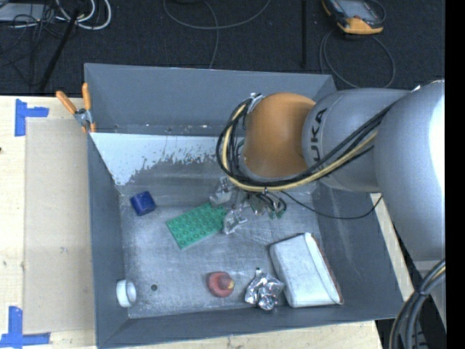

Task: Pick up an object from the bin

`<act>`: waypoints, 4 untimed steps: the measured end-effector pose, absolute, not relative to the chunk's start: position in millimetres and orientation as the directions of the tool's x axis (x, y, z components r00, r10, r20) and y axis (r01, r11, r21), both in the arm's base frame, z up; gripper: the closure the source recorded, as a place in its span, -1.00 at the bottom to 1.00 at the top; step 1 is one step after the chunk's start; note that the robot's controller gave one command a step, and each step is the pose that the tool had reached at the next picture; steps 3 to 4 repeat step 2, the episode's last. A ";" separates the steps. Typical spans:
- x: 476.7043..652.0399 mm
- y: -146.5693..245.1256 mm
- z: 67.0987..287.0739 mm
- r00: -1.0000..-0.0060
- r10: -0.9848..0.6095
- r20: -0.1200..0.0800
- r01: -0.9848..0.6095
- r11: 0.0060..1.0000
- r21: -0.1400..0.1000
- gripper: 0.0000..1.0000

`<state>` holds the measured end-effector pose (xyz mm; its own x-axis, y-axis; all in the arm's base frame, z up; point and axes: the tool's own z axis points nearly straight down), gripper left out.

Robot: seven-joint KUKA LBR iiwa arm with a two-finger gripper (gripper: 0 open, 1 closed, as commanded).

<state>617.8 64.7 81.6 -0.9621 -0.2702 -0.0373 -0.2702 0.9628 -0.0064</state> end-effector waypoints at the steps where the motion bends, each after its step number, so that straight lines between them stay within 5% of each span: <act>1: 620.0 65.3 131.8 -0.963 -0.270 -0.007 -0.270 0.963 -0.002 1.00; 2: 620.8 66.3 160.5 -0.963 -0.271 -0.004 -0.271 0.963 -0.001 1.00; 4: 620.8 66.3 160.5 -0.963 -0.271 -0.004 -0.271 0.963 -0.001 1.00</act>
Offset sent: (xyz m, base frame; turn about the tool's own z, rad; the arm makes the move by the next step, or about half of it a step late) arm 0.0000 -0.0001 0.0465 0.0001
